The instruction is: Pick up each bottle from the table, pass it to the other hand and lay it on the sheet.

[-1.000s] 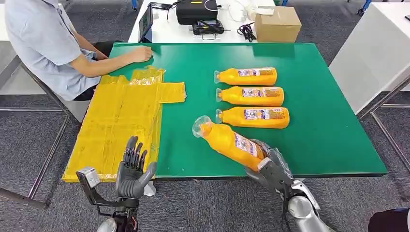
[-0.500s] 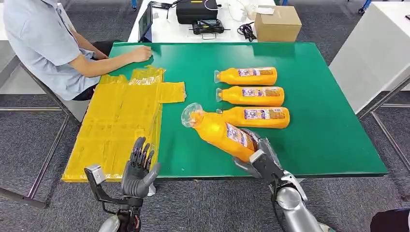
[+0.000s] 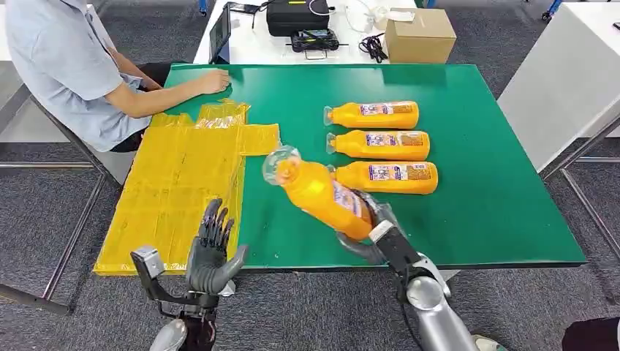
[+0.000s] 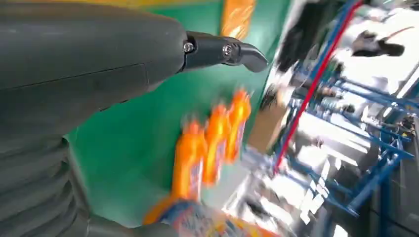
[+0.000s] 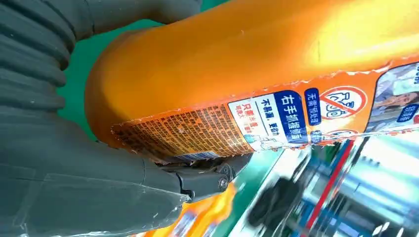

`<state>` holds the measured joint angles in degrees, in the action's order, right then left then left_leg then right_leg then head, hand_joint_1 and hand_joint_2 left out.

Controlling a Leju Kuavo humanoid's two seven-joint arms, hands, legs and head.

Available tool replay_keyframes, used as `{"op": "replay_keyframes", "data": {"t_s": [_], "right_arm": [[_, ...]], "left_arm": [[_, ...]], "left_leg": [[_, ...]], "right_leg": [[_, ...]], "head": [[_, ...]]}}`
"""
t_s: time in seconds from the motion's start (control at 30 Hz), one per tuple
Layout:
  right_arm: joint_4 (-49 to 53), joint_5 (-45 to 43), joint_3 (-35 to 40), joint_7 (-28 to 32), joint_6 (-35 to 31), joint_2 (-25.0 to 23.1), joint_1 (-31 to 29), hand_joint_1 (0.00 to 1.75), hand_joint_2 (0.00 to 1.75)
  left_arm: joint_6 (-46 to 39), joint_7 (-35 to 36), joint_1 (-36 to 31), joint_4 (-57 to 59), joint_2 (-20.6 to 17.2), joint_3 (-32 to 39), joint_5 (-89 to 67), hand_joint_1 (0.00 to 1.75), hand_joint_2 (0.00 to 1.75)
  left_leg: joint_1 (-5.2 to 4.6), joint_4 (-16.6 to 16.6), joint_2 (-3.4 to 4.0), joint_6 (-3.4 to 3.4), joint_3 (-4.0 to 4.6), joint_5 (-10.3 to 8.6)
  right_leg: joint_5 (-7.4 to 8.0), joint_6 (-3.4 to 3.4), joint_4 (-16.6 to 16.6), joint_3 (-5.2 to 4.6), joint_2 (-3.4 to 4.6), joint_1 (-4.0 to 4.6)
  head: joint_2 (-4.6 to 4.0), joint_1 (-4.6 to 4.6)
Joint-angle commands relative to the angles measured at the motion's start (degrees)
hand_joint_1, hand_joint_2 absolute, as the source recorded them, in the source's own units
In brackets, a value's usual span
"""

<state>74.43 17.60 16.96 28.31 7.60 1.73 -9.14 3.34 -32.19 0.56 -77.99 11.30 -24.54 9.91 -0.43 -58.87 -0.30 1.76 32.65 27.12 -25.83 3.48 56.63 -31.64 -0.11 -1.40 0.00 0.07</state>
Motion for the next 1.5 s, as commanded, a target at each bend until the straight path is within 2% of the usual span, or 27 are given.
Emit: {"op": "replay_keyframes", "data": {"t_s": [0.03, 0.33, 0.53, 0.57, 0.67, 0.7, 0.73, 0.83, 0.87, 1.5], "right_arm": [[-11.32, -0.6, 10.03, -0.34, 0.92, -3.26, -8.15, 1.75, 1.75], [-12.53, -0.5, 14.4, -0.39, 1.61, -4.65, -9.58, 1.75, 1.75], [-12.55, -0.43, 14.58, -0.42, 1.6, -4.8, -9.64, 1.75, 1.75], [-12.69, -0.45, 14.67, -0.42, 1.54, -4.75, -9.82, 1.75, 1.75], [-13.13, -0.39, 16.02, -0.28, 2.14, -5.42, -10.3, 1.75, 1.75], [-13.63, -0.41, 16.83, -0.26, 1.92, -5.64, -10.56, 1.75, 1.75], [-14.04, -0.42, 17.22, -0.25, 1.76, -5.66, -10.7, 1.75, 1.75], [-14.66, -0.65, 17.13, -0.26, 1.18, -5.31, -10.56, 1.75, 1.75], [-14.61, -0.85, 16.78, -0.18, 0.97, -5.17, -10.33, 1.75, 1.75], [-15.67, -1.57, 15.58, 0.28, 0.88, -4.98, -10.48, 1.75, 1.75]], "left_arm": [[-6.32, -3.65, -7.54, 9.99, 0.43, -4.01, -9.77, 0.0, 1.75], [-6.23, -4.13, -8.02, 9.62, 0.75, -3.04, -9.53, 0.0, 1.75], [-6.16, -4.06, -8.17, 9.64, 0.74, -2.97, -9.46, 0.0, 1.75], [-6.06, -4.0, -8.28, 9.83, 0.8, -2.82, -9.28, 0.0, 1.75], [-4.51, -3.74, -8.69, 9.55, 1.46, -2.11, -7.43, 0.0, 1.75], [-2.35, -3.26, -8.58, 8.63, 1.54, -1.93, -5.81, 0.0, 1.75], [1.38, -1.96, -8.21, 7.64, 1.59, -1.63, -2.44, 0.0, 1.75], [5.32, -1.02, -6.62, 4.78, 1.02, -1.47, 0.79, 0.0, 1.75], [5.25, -1.03, -6.15, 4.15, 0.91, -1.4, 0.76, 0.0, 1.75], [7.92, -1.44, -5.67, 3.68, 0.56, -1.0, 2.74, 0.0, 1.75]], "left_leg": [[0.06, 0.02, 0.13, -0.09, -0.06, -0.03], [0.05, 0.01, 0.08, -0.05, -0.01, -0.04], [0.19, 0.05, 0.1, -0.17, -0.05, -0.09], [0.04, 0.02, 0.03, -0.05, 0.01, -0.05], [0.05, -0.01, 0.04, -0.06, 0.04, -0.05], [0.19, 0.0, 0.1, -0.18, -0.02, -0.06], [0.08, -0.02, 0.09, -0.09, 0.04, -0.03], [0.25, 0.04, 0.18, -0.23, -0.08, -0.05], [0.1, 0.0, 0.1, -0.09, 0.01, -0.02], [0.11, 0.01, 0.06, -0.12, 0.01, -0.03]], "right_leg": [[0.07, -0.12, -0.05, 0.03, 0.13, 0.07], [0.04, -0.1, -0.02, 0.0, 0.07, 0.05], [0.13, -0.26, -0.15, 0.08, 0.07, 0.2], [0.04, -0.1, -0.03, -0.02, 0.02, 0.04], [0.04, -0.1, 0.0, -0.05, 0.03, 0.06], [0.09, -0.27, -0.07, 0.03, 0.07, 0.2], [0.04, -0.14, -0.01, -0.04, 0.07, 0.09], [0.12, -0.35, -0.14, 0.09, 0.14, 0.27], [0.04, -0.16, -0.03, -0.02, 0.08, 0.1], [0.04, -0.18, -0.06, 0.0, 0.04, 0.12]], "head": [[0.0, 0.0], [0.0, 0.02], [0.0, 0.02], [0.0, 0.02], [0.0, 0.02], [0.0, 0.02], [0.0, 0.02], [0.0, 0.02], [0.0, 0.0], [0.0, 0.02]]}}
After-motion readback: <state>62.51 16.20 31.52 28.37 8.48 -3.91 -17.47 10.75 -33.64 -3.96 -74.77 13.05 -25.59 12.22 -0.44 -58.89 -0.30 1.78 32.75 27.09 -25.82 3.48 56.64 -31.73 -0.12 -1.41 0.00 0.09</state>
